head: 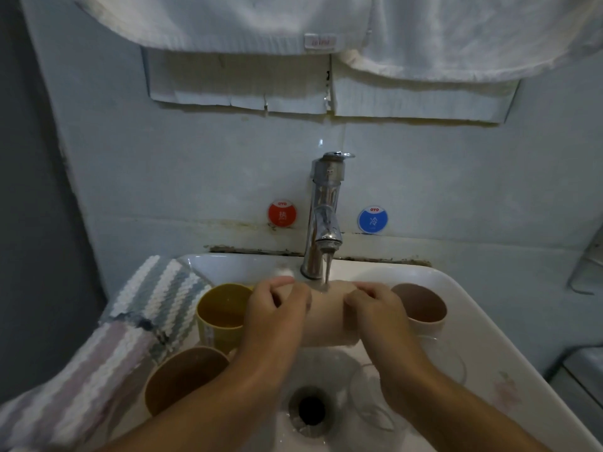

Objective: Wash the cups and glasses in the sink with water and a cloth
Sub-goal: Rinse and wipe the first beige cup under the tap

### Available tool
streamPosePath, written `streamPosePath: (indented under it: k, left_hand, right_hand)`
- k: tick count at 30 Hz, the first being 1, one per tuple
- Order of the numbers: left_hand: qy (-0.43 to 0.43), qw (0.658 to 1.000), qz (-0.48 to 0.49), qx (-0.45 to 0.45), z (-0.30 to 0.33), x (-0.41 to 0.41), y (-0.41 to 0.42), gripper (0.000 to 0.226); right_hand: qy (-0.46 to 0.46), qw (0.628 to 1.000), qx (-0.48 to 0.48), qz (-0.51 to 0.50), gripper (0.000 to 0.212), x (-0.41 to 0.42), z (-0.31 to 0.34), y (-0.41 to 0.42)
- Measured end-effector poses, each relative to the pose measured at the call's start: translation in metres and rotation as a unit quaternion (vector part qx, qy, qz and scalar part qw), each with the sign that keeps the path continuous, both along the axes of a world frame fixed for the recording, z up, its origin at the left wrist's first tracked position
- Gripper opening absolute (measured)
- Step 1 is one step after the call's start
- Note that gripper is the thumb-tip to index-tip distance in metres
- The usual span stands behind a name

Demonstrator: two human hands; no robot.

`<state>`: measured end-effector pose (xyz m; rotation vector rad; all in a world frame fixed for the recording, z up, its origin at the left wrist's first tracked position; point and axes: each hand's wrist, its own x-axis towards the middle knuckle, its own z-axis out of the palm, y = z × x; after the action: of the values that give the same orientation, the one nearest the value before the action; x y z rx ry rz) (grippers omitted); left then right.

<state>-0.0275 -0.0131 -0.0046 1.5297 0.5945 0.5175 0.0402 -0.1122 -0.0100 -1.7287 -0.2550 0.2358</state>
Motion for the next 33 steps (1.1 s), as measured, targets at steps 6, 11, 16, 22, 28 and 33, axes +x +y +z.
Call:
streamPosePath:
  k: [6,11,16,22,28,33]
  left_hand:
    - [-0.016,0.999,0.003,0.035,-0.007,0.001,0.004,0.041]
    - [-0.039,0.995,0.006,0.086,-0.011,0.004,0.009,0.048]
    - [-0.036,0.995,-0.035,0.081,-0.012,0.008,0.006,0.030]
    - [-0.056,0.996,-0.067,0.010,-0.005,0.015,0.009,0.022]
    - [-0.044,0.996,-0.079,0.023,-0.005,0.010,0.008,0.024]
    - [-0.035,0.997,-0.062,0.007,-0.003,0.019,0.010,0.018]
  right_hand:
    - [-0.249,0.931,-0.261,0.060,0.058,-0.001,-0.008,0.001]
    - [-0.329,0.871,-0.343,0.128,0.081,-0.002,-0.007,-0.002]
    - [-0.343,0.864,-0.342,0.135,0.083,0.005,-0.005,-0.003]
    - [-0.222,0.932,-0.245,0.150,0.078,0.009,-0.008,-0.003]
    - [-0.169,0.953,-0.204,0.150,0.070,0.009,-0.009,-0.001]
    - [-0.175,0.953,-0.203,0.140,0.071,0.007,-0.011,-0.001]
